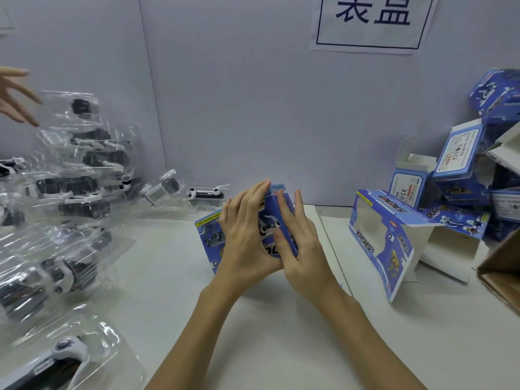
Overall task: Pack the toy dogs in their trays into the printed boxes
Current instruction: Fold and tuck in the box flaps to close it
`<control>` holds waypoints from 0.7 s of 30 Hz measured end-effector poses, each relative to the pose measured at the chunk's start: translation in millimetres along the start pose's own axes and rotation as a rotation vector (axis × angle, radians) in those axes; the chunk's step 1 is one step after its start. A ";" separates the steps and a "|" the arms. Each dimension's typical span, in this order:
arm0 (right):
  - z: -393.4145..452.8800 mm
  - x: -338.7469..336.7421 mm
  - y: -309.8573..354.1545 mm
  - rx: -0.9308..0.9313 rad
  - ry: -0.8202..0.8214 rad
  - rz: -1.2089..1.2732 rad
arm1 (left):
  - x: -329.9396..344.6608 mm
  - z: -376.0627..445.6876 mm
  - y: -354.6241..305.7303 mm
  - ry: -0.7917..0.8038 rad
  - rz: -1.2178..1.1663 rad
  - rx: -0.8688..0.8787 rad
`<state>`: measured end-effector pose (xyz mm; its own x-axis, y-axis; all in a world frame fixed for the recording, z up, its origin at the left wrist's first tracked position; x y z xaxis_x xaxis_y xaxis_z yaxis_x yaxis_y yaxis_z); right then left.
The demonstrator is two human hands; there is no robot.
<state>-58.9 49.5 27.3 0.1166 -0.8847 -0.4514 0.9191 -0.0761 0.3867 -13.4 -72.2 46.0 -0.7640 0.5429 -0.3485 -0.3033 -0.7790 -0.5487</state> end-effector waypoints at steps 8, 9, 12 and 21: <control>-0.8 -7.9 -18.8 0.164 -0.223 0.120 | 12.7 -7.4 9.2 0.121 0.204 0.087; -0.9 -17.7 -27.2 0.213 -0.292 0.121 | 11.7 -8.7 12.5 0.093 0.367 0.081; -8.9 -44.5 -57.0 0.473 -0.351 0.147 | -1.1 -6.6 28.5 0.104 0.410 -0.145; -5.9 -59.9 -57.0 0.579 -0.233 0.427 | -18.4 0.8 59.9 -0.028 -0.452 -0.818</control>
<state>-116.0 109.6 27.5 0.2767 -0.9609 -0.0105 0.4592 0.1226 0.8798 -18.0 -129.1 20.1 -0.6881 0.7244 0.0410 -0.0882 -0.0274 -0.9957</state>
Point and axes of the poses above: each hand's wrist, its own z-axis towards the middle knuckle, its own x-axis out of the palm, y = z × x, the point moved 3 cm from there along z, towards the middle knuckle, and after that the axes turned 15 degrees about -x, right-handed, at the moved point
